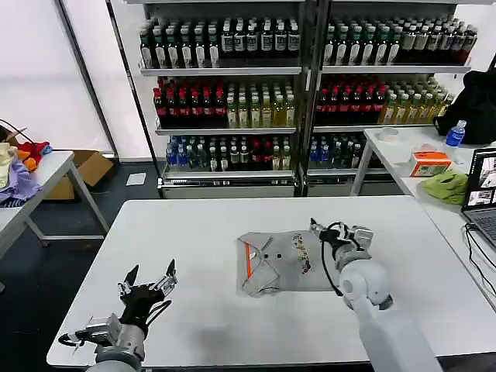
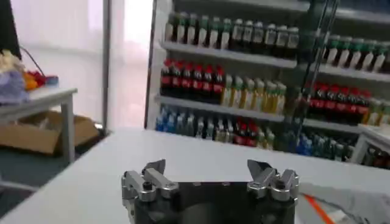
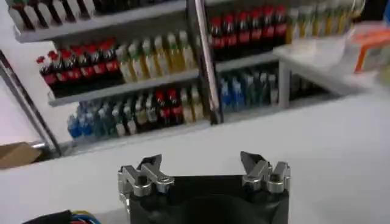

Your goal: Fold and organize the clothes.

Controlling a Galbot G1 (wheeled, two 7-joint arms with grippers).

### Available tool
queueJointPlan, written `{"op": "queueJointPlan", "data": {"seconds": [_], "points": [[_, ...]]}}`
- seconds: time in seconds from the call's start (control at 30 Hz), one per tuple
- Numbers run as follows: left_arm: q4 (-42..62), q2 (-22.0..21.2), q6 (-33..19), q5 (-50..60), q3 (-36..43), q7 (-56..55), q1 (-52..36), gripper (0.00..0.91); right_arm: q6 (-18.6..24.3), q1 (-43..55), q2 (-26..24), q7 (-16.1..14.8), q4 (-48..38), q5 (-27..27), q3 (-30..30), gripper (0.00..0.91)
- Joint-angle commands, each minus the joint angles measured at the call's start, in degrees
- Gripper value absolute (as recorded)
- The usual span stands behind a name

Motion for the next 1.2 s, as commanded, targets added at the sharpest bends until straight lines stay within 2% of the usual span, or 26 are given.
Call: {"op": "queueJointPlan", "data": {"seconds": [0.03, 0.27, 0.47, 0.73, 1.2], "points": [[-0.2, 0.8, -4.9, 2.1, -4.2, 1.5, 0.3, 0.907, 0.0, -10.1, -14.2, -0.7, 12.3, -11.0, 4.3, 0.907], [2.7, 0.9, -5.0, 1.8, -3.7, 2.2, -1.8, 0.907, -0.1, -15.6, -15.5, -0.2, 13.0, -11.9, 4.1, 0.907], [4.5, 1.1, -6.3, 1.5, -3.8, 4.0, -3.0, 0.907, -0.1, -17.9, -13.8, -0.2, 14.5, -12.8, 4.7, 0.907], [4.9, 1.4, -4.0, 0.7, -2.6, 4.0, -4.6, 0.907, -0.1, -19.6, -13.4, -0.3, 15.9, -12.9, 7.6, 0.907], [5.8, 0.5, -2.7, 0.5, -2.8, 3.7, -4.7, 0.907, -0.2, -21.0, -14.3, -3.9, 14.5, -17.6, 6.0, 0.907]]}}
